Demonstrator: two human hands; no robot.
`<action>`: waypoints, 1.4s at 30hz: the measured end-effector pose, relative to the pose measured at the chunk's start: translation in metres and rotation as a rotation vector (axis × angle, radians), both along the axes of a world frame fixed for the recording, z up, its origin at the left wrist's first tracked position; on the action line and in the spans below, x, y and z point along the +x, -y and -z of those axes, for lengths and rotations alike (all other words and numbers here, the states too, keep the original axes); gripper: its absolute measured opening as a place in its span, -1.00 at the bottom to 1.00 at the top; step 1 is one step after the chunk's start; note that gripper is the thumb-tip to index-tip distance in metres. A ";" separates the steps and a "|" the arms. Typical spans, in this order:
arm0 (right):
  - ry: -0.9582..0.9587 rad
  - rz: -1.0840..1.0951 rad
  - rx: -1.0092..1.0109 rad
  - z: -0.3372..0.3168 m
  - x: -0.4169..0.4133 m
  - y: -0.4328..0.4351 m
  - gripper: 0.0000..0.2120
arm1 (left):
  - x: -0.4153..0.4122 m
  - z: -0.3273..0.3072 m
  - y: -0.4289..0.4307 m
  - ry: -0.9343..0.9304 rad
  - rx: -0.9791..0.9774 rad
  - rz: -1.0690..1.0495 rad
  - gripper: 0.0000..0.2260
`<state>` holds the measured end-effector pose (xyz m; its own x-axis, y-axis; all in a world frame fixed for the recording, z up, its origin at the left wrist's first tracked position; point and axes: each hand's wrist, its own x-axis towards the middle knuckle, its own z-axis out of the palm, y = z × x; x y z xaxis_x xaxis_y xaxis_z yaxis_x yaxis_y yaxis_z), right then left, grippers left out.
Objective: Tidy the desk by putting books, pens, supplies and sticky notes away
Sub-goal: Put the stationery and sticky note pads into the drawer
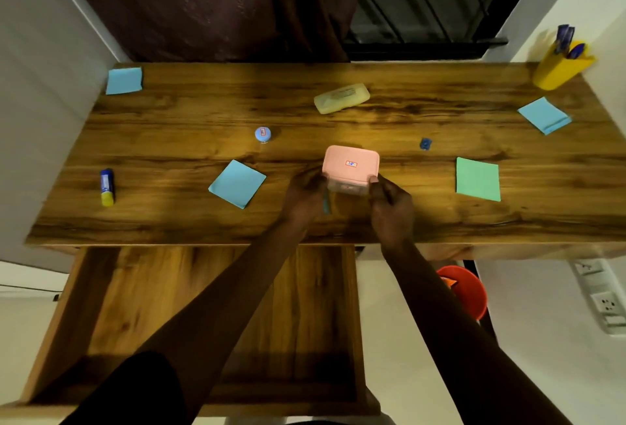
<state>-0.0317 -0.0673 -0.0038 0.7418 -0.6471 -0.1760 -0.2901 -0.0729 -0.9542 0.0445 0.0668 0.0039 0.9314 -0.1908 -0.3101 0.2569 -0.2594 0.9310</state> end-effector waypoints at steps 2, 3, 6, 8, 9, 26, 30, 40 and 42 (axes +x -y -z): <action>0.021 -0.016 -0.022 -0.001 -0.003 -0.018 -0.70 | -0.002 0.001 -0.023 -0.002 -0.006 -0.043 -0.73; 0.027 -0.019 -0.035 -0.003 -0.005 -0.030 -0.68 | -0.004 0.002 -0.037 0.007 -0.001 -0.059 -0.72; 0.008 -0.028 -0.061 -0.006 -0.013 -0.068 -0.63 | -0.015 -0.002 -0.082 0.016 -0.029 -0.101 -0.73; -0.014 -0.051 -0.062 -0.010 -0.018 -0.099 -0.62 | -0.024 -0.006 -0.118 0.015 -0.103 -0.128 -0.74; -0.025 -0.076 -0.063 -0.014 -0.021 -0.114 -0.61 | -0.029 -0.006 -0.134 0.019 -0.128 -0.135 -0.74; -0.292 -0.292 -0.076 0.045 -0.036 -0.355 -0.72 | -0.098 0.024 -0.389 -0.050 -0.018 -0.288 -0.72; -0.330 -0.303 -0.011 0.065 -0.025 -0.381 -0.80 | -0.092 0.050 -0.410 -0.156 -0.039 -0.402 -0.73; -0.360 -0.245 0.012 0.099 0.010 -0.422 -0.80 | -0.063 0.091 -0.414 -0.421 -0.149 -0.587 -0.77; -0.370 -0.242 -0.004 0.103 0.017 -0.426 -0.77 | -0.056 0.095 -0.412 -0.451 -0.176 -0.607 -0.75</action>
<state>-0.0148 0.3587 -0.1069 0.7594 -0.4637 -0.4563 -0.5863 -0.1837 -0.7890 -0.0119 0.4793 -0.0909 0.6794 0.2309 -0.6964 0.6704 0.1903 0.7172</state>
